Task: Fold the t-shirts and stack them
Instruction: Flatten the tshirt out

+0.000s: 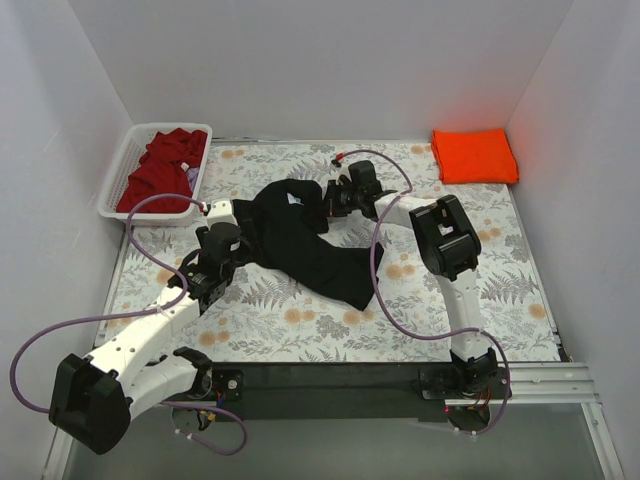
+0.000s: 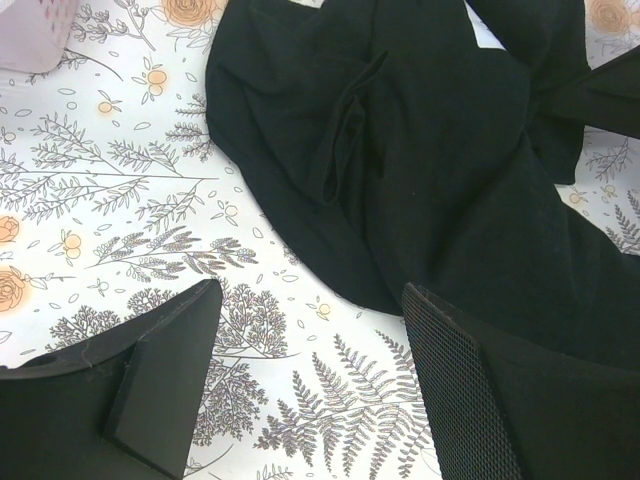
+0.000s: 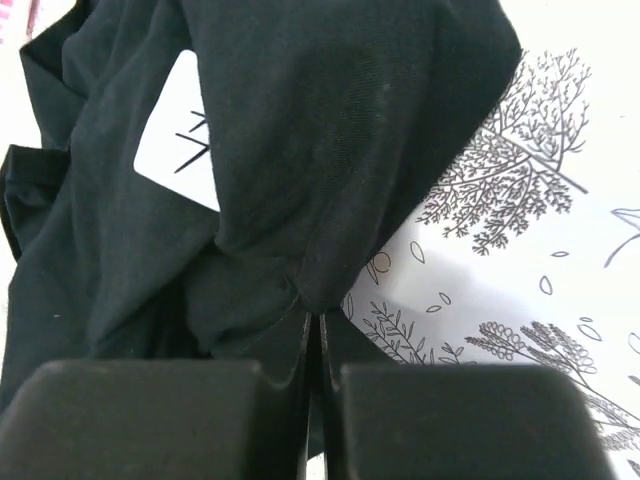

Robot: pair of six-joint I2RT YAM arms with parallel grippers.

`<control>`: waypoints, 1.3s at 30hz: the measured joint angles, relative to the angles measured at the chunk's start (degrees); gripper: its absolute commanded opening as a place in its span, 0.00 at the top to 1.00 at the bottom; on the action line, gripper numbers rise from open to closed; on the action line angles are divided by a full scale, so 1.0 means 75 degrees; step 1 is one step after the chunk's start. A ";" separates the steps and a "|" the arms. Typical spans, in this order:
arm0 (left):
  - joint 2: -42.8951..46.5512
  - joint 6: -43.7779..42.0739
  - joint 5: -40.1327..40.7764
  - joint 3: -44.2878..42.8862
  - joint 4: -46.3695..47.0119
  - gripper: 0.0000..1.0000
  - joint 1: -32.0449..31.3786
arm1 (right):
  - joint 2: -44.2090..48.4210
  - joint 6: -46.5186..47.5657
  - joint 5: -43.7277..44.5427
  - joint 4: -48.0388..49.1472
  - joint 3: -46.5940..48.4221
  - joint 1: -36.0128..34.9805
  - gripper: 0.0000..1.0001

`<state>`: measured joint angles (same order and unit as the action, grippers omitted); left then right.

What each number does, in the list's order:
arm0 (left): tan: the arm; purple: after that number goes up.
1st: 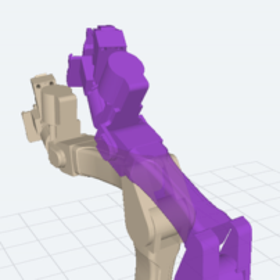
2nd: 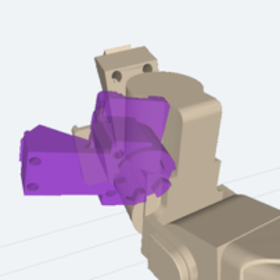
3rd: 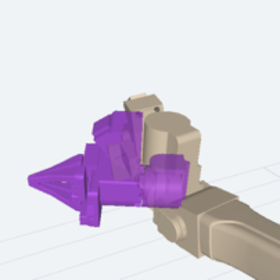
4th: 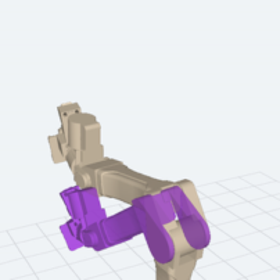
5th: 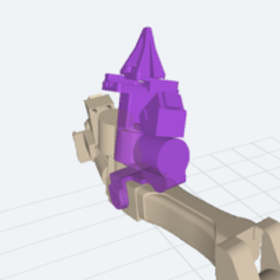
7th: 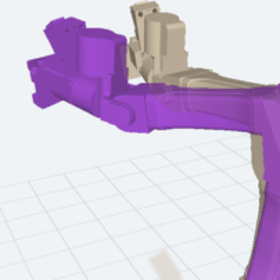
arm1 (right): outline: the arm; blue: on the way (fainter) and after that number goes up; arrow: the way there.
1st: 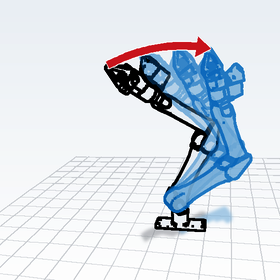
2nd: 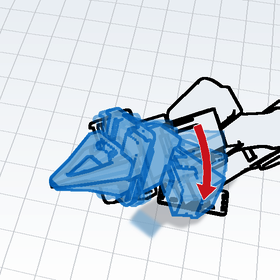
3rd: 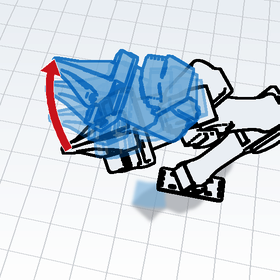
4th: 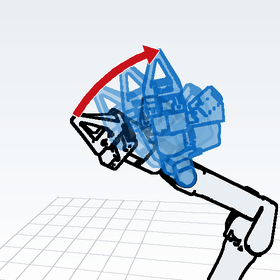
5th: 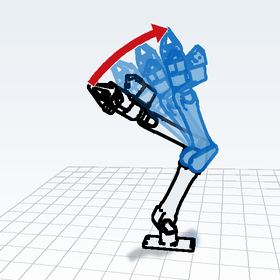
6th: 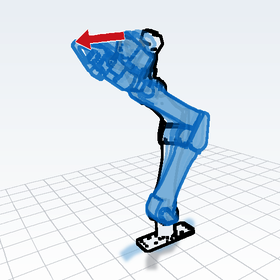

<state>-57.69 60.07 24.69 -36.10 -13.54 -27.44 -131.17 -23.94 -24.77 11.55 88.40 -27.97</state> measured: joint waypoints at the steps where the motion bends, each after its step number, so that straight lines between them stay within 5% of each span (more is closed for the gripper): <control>1: 0.0035 0.0000 0.0009 0.0000 0.0000 0.28 0.0000 | 0.0070 0.0026 0.0035 -0.0052 0.0003 -0.0006 0.99; 13: 0.1040 0.0137 0.0551 0.0012 -0.0023 0.29 0.0000 | 0.4269 0.0941 -0.0085 -0.1539 0.0233 -0.0277 0.99; 22: 0.2838 0.0376 0.1696 0.0315 0.0055 0.32 0.0082 | 0.6181 0.1026 0.0224 -0.1877 -0.2124 -0.3701 0.98; 26: 0.2952 0.0399 0.2020 0.0373 0.0087 0.32 0.0093 | 0.6033 0.0822 0.0586 -0.2465 -0.3217 -0.5094 0.56; 28: 0.2891 0.0399 0.2049 0.0379 0.0087 0.32 0.0093 | 0.6123 0.0702 0.0866 -0.2585 -0.3640 -0.5400 0.46; 33: 0.2602 0.0303 0.1559 0.0393 0.0157 0.27 0.0093 | 0.7242 0.0615 0.2326 -0.2946 -0.4634 -0.4940 0.42; 39: 0.1769 0.0291 -0.0469 0.0204 -0.0090 0.27 0.0090 | 0.8784 0.0589 0.3209 -0.2914 -0.5948 -0.2448 0.48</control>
<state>-44.42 62.26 21.17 -34.57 -14.22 -26.76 -65.30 -19.53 -0.71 -10.31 43.79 -46.33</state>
